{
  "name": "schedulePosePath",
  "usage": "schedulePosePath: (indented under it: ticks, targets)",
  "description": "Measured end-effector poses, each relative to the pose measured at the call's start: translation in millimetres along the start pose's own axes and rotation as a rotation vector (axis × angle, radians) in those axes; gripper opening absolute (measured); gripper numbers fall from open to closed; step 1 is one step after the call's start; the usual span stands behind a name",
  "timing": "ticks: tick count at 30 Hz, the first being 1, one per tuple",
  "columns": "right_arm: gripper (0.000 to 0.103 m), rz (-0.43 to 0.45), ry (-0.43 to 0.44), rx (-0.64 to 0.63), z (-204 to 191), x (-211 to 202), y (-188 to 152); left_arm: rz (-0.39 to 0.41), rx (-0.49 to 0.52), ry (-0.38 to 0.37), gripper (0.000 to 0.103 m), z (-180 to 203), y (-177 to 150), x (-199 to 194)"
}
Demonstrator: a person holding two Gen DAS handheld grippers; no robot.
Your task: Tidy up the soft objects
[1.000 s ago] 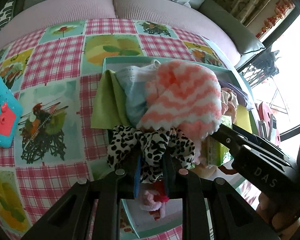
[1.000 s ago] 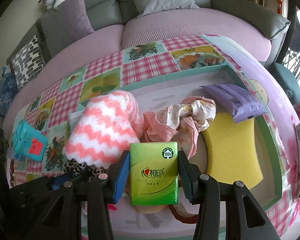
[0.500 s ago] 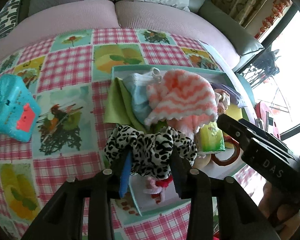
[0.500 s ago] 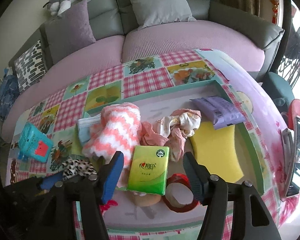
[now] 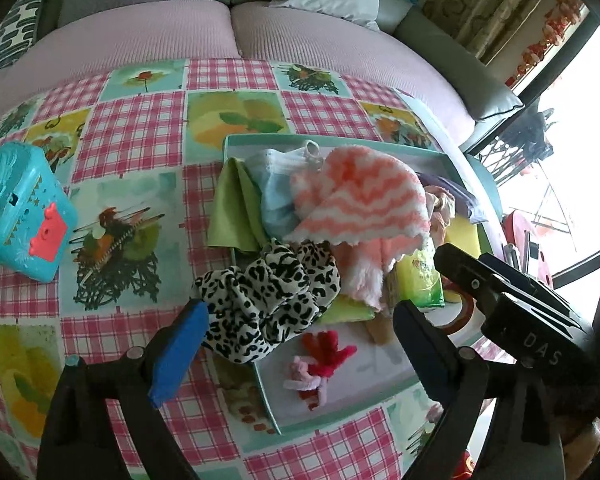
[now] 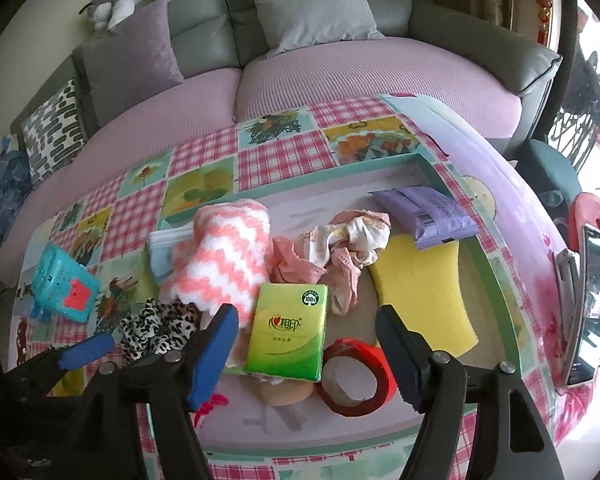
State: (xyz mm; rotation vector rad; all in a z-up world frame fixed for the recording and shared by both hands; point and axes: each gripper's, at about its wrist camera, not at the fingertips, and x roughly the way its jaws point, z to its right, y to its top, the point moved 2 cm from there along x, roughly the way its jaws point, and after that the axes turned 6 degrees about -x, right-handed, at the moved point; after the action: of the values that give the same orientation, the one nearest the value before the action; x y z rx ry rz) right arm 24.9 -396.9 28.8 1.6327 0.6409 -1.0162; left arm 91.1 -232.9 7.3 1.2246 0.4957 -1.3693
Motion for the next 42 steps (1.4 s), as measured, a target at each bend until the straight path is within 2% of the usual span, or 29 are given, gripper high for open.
schedulePosePath:
  ticks: [5,9,11,16,18,19,20,26,32,37,42]
  targets:
    - [0.074,0.006,-0.004,-0.002,0,-2,0,0.037,-0.006,0.012,0.094,-5,1,-11]
    - [0.074,0.003,0.008,0.002,1,-5,-1,0.106,-0.028,0.062,0.094,-19,1,-28]
    - [0.079,0.004,0.011,-0.002,0,-7,-3,0.156,-0.049,0.131,0.094,-31,-1,-38]
    - [0.081,0.004,0.009,-0.026,-10,-12,-15,0.226,-0.074,0.318,0.094,-59,-15,-55]
    - [0.092,-0.004,0.007,-0.042,-17,-13,-22,0.219,-0.094,0.359,0.094,-72,-22,-58]
    - [0.100,-0.006,0.005,-0.050,-20,-14,-24,0.212,-0.104,0.364,0.094,-78,-24,-58]
    - [0.103,-0.006,0.000,-0.062,-24,-15,-28,0.208,-0.115,0.366,0.094,-81,-26,-59]
    - [0.103,-0.006,-0.012,-0.120,-46,-21,-51,0.254,-0.162,0.423,0.094,-96,-48,-76]
    - [0.103,-0.016,-0.016,-0.177,-65,-24,-72,0.214,-0.208,0.464,0.094,-112,-68,-80]
    - [0.103,-0.036,-0.023,-0.219,-79,-22,-87,0.168,-0.193,0.610,0.094,-123,-87,-80]
    - [0.103,-0.033,-0.029,-0.244,-87,-23,-91,0.128,-0.199,0.588,0.094,-130,-99,-79]
